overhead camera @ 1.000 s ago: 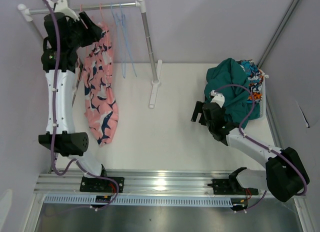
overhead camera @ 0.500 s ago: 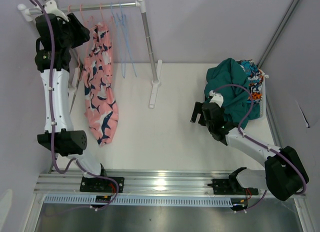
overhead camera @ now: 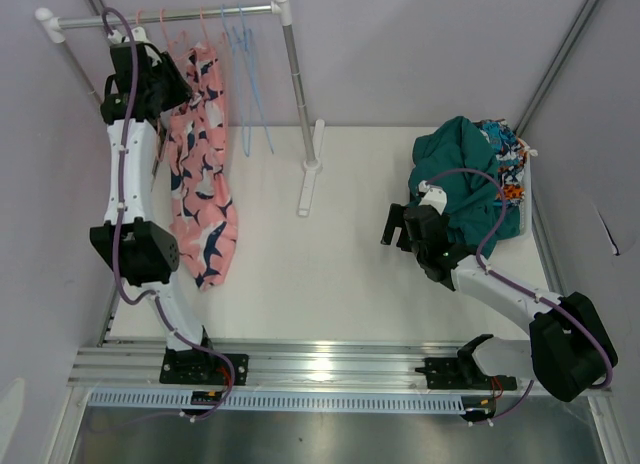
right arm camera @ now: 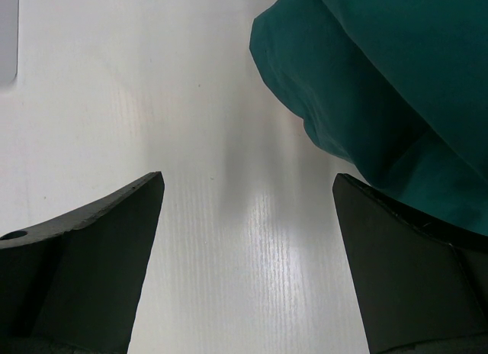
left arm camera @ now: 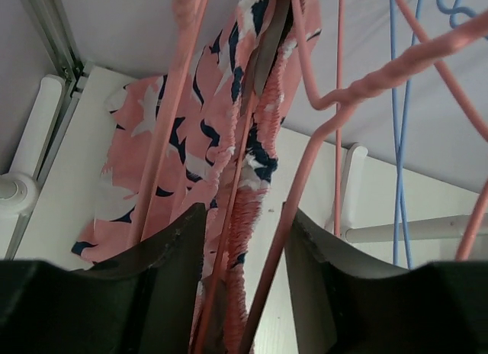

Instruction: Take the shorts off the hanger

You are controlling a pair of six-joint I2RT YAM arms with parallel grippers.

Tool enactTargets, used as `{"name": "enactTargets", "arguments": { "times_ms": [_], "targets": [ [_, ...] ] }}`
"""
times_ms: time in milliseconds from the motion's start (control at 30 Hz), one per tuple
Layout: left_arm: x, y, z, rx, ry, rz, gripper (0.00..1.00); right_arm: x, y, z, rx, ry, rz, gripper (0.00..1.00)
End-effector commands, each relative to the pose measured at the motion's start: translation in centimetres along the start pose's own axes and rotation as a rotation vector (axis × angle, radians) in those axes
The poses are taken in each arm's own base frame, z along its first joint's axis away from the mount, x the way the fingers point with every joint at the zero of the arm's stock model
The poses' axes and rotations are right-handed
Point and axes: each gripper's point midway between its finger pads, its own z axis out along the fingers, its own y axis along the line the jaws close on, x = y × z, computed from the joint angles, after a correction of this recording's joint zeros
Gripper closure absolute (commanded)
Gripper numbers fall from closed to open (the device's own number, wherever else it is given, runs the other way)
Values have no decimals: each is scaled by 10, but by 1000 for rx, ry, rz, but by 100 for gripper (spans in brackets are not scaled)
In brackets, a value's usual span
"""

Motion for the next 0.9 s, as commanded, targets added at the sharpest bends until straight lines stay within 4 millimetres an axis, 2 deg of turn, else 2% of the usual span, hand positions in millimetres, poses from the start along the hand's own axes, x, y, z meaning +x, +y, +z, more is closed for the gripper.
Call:
{"name": "enactTargets", "arguments": {
  "times_ms": [0,67,100,167,300,400,433,467,567,633,667,733,767,833,867],
  "targets": [
    [-29,-4,-10,17,-78,22,58,-18,10,0,-25,-52,17,1],
    [-30,-5,-10,18,-82,12,72,-18,10,0,-26,-50,18,1],
    [-33,-4,-10,11,-91,4,90,-19,11,0,-29,-51,19,1],
    [-35,-4,-13,8,-92,1,100,-18,11,0,-29,-49,17,1],
    [-50,-11,-31,14,-135,-3,100,-17,11,1,-30,-44,11,1],
    [-64,-23,-52,43,-180,0,100,-17,11,1,-32,-45,10,1],
    [-74,-29,-66,60,-211,2,100,-17,12,0,-35,-47,10,1],
    [-76,-35,-72,76,-215,3,100,-17,12,0,-34,-45,9,1],
    [-94,-51,-109,118,-273,10,100,-17,14,1,-40,-42,3,1],
    [-100,-55,-128,131,-295,9,100,-17,14,2,-40,-39,-2,1],
    [-106,-59,-149,141,-325,9,100,-19,15,2,-41,-43,-1,1],
    [-95,-60,-159,146,-299,-4,100,-20,18,1,-46,-46,-14,1],
    [-97,-72,-189,178,-334,7,100,-21,19,0,-45,-54,-22,0],
    [-73,-72,-189,172,-314,20,100,-18,28,-6,-58,-63,-64,1],
    [-75,-84,-223,207,-369,31,100,-19,30,-9,-57,-75,-74,1]
  ]
}}
